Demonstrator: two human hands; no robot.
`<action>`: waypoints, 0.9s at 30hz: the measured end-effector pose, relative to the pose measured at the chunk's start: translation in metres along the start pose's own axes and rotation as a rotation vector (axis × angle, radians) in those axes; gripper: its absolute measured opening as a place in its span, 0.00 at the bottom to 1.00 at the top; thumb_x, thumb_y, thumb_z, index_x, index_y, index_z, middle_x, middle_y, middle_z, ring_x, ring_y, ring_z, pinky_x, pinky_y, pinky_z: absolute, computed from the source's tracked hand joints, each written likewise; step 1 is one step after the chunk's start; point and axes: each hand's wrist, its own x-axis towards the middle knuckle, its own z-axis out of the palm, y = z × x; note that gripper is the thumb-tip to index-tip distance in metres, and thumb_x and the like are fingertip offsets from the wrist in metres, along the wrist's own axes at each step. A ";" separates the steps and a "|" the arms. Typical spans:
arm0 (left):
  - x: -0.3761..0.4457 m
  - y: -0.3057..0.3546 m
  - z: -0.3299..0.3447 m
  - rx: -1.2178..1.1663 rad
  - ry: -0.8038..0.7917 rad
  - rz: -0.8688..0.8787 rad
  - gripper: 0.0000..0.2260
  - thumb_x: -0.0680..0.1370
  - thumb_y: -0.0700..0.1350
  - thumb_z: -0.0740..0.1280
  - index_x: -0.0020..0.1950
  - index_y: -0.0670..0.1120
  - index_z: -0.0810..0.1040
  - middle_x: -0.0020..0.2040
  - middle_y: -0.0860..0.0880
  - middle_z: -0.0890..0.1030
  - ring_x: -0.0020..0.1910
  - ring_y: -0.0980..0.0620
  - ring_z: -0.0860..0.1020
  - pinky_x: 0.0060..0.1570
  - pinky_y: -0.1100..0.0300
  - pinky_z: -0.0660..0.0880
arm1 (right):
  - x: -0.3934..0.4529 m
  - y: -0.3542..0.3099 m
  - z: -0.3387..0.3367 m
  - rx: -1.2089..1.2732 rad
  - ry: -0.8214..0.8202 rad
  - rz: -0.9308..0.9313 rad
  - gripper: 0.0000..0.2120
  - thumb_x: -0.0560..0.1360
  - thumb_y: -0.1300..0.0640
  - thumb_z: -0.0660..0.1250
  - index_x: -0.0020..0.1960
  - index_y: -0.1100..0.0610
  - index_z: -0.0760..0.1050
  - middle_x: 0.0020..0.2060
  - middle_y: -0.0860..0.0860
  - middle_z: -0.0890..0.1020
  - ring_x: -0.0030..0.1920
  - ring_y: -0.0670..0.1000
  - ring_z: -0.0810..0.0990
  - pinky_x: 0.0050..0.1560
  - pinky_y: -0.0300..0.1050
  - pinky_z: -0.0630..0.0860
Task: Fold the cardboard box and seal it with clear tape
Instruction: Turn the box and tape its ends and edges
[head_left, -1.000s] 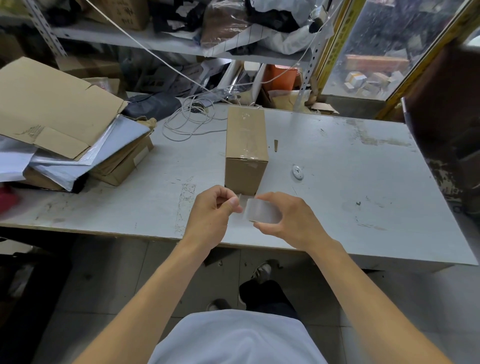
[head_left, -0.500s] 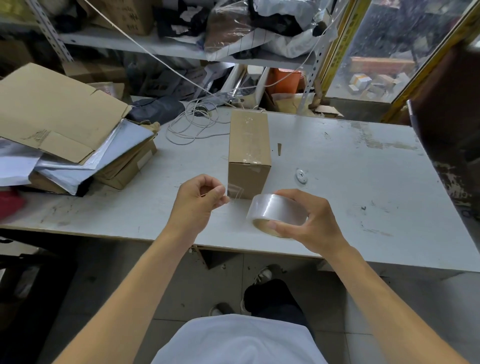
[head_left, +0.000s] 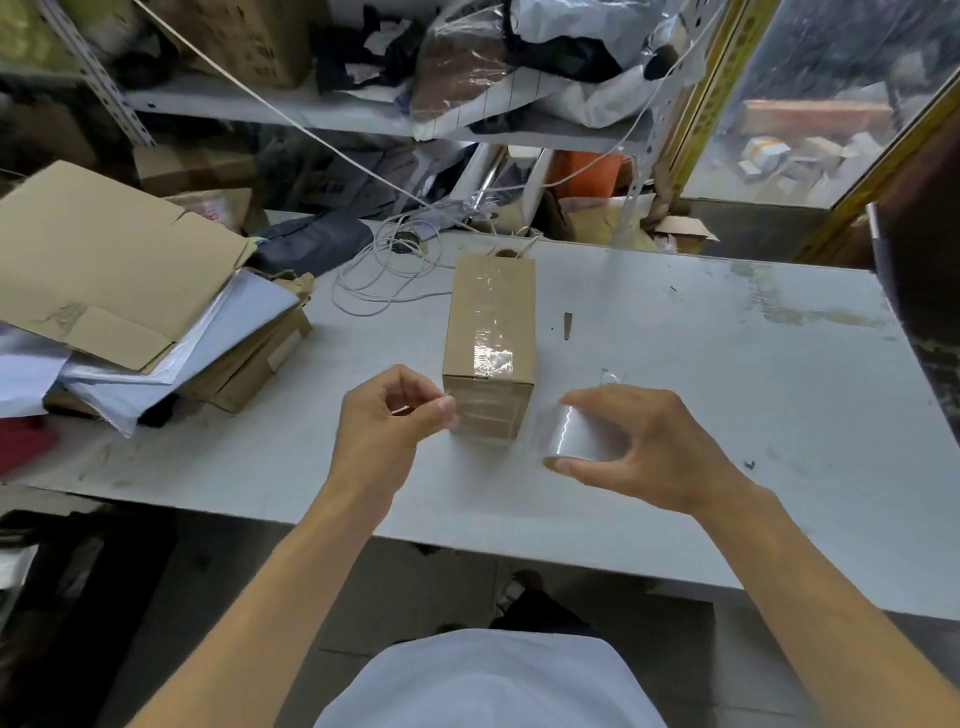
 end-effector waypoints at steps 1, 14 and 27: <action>0.005 0.008 0.001 -0.004 -0.006 0.011 0.05 0.73 0.34 0.74 0.40 0.40 0.80 0.35 0.45 0.83 0.39 0.46 0.83 0.49 0.53 0.80 | 0.005 0.008 -0.006 -0.107 -0.021 -0.018 0.28 0.68 0.34 0.67 0.60 0.51 0.79 0.45 0.46 0.83 0.41 0.49 0.81 0.40 0.43 0.80; 0.098 0.040 0.001 -0.145 0.034 -0.135 0.06 0.74 0.30 0.71 0.40 0.39 0.79 0.35 0.42 0.80 0.38 0.45 0.80 0.47 0.48 0.83 | 0.074 0.065 -0.046 0.031 -0.049 0.095 0.28 0.65 0.31 0.71 0.56 0.50 0.80 0.47 0.42 0.83 0.44 0.45 0.80 0.44 0.43 0.79; 0.222 0.036 0.004 -0.085 0.069 -0.162 0.03 0.75 0.31 0.71 0.46 0.35 0.79 0.36 0.44 0.81 0.34 0.54 0.81 0.38 0.63 0.80 | 0.188 0.099 -0.048 -0.037 -0.062 0.427 0.26 0.66 0.26 0.63 0.50 0.45 0.82 0.42 0.42 0.83 0.44 0.46 0.79 0.44 0.48 0.78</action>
